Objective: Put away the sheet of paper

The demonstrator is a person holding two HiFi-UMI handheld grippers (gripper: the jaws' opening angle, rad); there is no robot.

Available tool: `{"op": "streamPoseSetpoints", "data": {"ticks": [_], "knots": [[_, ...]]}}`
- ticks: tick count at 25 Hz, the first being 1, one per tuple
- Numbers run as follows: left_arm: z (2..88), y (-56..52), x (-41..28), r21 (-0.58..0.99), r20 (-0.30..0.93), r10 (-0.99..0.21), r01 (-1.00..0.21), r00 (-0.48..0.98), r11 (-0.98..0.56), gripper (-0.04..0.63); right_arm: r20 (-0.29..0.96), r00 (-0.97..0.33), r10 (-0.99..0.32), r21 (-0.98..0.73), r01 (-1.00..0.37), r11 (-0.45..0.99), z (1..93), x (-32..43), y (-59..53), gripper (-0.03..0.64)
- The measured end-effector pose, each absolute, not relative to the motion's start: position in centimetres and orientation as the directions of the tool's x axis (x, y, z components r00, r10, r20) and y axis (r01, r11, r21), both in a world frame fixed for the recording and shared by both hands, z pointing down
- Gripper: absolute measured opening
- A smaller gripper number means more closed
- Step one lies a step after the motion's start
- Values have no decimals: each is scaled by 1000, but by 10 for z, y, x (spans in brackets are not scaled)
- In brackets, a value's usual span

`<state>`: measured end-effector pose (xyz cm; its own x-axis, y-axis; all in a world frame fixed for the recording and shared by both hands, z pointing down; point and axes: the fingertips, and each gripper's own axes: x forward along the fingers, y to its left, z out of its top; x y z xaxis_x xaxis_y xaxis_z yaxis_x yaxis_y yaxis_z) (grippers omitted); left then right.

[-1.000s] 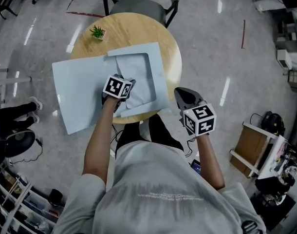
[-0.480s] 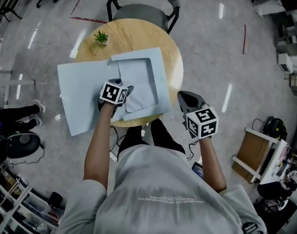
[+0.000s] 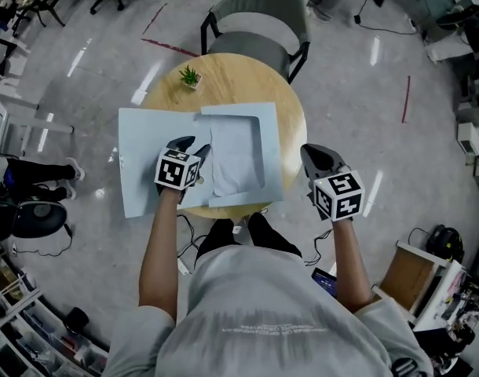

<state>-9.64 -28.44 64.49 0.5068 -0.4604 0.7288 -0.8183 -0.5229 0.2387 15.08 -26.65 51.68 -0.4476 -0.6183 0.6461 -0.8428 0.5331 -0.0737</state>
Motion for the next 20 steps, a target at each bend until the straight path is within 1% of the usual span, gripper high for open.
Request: {"op": "streamPoseSetpoints", "data": {"ticks": [3, 5, 6, 10, 14, 20], "knots": [[604, -296, -113, 180, 669, -573, -851, 474, -493, 106, 610, -465, -642, -36, -825, 563, 494, 149, -288, 29], [574, -306, -125, 130, 622, -642, -868, 448, -480, 51, 578, -483, -657, -10, -810, 587, 477, 144, -305, 29], [560, -311, -131, 106, 598, -670, -872, 439, -477, 35, 563, -492, -664, 4, -802, 598, 469, 140, -314, 29], [504, -325, -141, 26, 498, -750, -873, 434, -488, 20, 513, -519, -684, 61, -772, 632, 440, 124, -339, 29], [436, -342, -152, -62, 379, -832, -886, 405, -459, 18, 441, -554, -706, 149, -731, 666, 397, 103, -364, 28], [353, -355, -156, -158, 243, -892, -891, 382, -425, 18, 354, -595, -722, 232, -692, 684, 343, 81, -382, 28]]}}
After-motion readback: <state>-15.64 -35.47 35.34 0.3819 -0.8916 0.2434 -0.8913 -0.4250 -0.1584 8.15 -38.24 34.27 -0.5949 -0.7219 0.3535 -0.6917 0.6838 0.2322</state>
